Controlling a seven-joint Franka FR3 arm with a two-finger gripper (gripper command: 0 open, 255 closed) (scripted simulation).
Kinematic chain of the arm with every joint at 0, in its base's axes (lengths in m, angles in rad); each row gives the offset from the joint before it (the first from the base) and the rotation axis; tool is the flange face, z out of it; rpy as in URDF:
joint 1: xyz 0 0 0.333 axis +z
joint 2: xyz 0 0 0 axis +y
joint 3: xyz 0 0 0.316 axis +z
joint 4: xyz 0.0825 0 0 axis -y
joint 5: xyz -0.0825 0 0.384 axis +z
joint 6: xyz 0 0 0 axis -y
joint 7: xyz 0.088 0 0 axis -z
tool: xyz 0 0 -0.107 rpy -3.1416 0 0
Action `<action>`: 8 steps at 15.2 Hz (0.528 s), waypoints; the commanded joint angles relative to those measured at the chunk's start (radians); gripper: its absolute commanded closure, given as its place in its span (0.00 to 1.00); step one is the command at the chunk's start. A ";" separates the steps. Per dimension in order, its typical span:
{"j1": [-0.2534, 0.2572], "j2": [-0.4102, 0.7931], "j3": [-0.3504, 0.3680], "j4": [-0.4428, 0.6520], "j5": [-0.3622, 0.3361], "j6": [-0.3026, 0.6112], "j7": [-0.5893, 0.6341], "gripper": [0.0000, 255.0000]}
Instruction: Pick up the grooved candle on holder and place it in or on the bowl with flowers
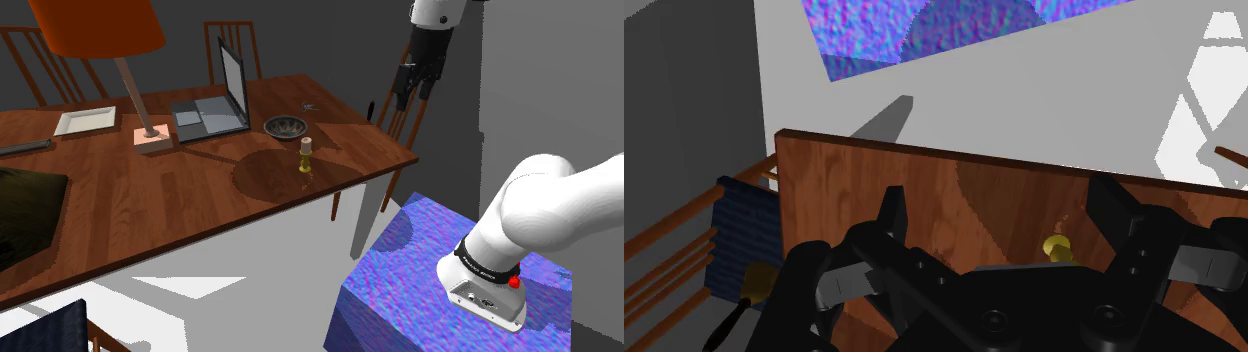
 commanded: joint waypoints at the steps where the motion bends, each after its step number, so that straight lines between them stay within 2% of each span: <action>1: 0.000 0.000 0.000 0.000 0.000 0.000 0.000 0.00; 8: 0.025 0.203 0.018 -0.007 0.022 0.225 0.020 0.00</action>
